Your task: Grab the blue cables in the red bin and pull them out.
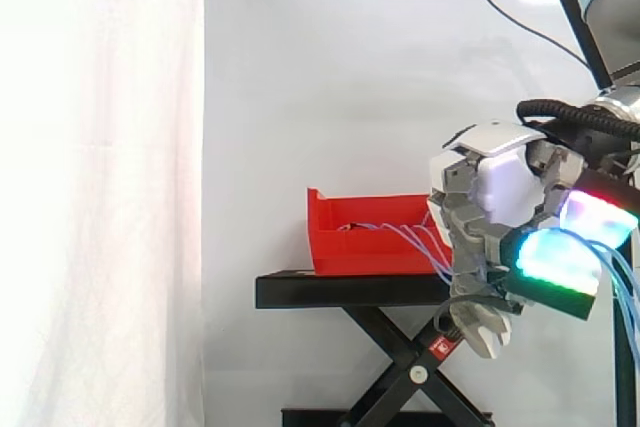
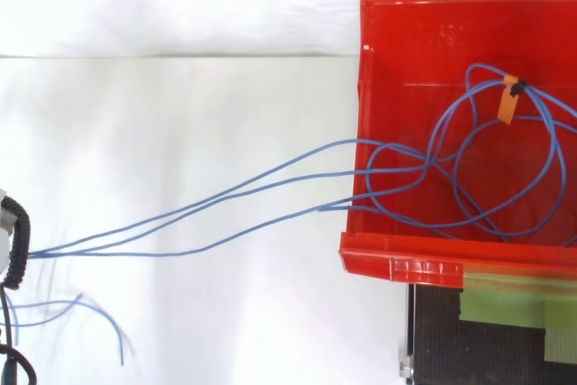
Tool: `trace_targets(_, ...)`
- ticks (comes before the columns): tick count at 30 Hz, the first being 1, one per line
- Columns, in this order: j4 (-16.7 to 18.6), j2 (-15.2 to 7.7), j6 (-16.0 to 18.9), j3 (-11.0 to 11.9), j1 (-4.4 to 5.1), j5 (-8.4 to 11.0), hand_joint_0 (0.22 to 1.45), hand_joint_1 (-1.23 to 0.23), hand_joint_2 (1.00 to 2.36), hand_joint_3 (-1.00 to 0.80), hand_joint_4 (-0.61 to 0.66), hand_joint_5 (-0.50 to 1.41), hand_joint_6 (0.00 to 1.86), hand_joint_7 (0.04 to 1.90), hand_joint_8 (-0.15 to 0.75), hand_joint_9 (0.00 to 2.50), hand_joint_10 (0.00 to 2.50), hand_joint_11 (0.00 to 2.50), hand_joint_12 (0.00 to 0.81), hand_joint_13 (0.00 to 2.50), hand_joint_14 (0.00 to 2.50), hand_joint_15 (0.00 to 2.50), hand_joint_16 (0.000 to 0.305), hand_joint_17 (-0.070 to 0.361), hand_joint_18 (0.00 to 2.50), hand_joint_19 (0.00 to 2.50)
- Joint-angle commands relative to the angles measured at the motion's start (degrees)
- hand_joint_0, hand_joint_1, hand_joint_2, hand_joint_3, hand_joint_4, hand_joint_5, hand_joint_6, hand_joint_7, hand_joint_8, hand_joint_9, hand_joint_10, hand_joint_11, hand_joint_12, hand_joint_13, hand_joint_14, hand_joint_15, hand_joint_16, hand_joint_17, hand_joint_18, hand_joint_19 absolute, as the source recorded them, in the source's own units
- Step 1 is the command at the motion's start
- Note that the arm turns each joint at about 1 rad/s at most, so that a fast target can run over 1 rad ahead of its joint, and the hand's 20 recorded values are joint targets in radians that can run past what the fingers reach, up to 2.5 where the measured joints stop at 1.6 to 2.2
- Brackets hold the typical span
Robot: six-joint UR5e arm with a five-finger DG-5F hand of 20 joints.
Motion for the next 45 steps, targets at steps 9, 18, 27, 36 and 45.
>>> trace_targets(9, 4.78, 0.0, 38.01, -0.01, -0.07, 0.84, 0.92, -0.77, 1.0, -1.0, 0.09, 0.83, 0.86, 0.62, 0.262, 0.83, 0.02, 0.6, 0.339, 0.74, 0.02, 0.56, 0.043, 0.096, 0.68, 0.74)
trace_targets(18, 5.31, 0.0, 39.06, -1.24, 0.81, 3.74, 0.9, -0.79, 1.0, -1.0, 0.08, 0.81, 0.81, 0.63, 0.264, 0.84, 0.02, 0.63, 0.34, 0.75, 0.02, 0.57, 0.043, 0.096, 0.68, 0.75)
trace_targets(27, 9.61, 0.0, 39.94, -2.91, 1.17, 4.27, 0.87, -0.81, 1.0, -1.0, 0.09, 0.78, 0.83, 0.6, 0.265, 0.83, 0.02, 0.64, 0.341, 0.75, 0.02, 0.57, 0.043, 0.097, 0.68, 0.75)
trace_targets(36, 9.88, 0.0, 39.77, -2.91, 1.17, 4.1, 0.85, -0.83, 1.0, -1.0, 0.11, 0.74, 0.81, 0.58, 0.27, 0.82, 0.02, 0.64, 0.344, 0.75, 0.02, 0.57, 0.044, 0.099, 0.68, 0.75)
trace_targets(45, 9.88, 0.0, 39.68, -2.82, 1.17, 4.18, 0.84, -0.92, 1.0, -1.0, 0.14, 0.59, 0.94, 0.47, 0.263, 0.77, 0.02, 0.64, 0.352, 0.75, 0.02, 0.57, 0.045, 0.102, 0.69, 0.74)
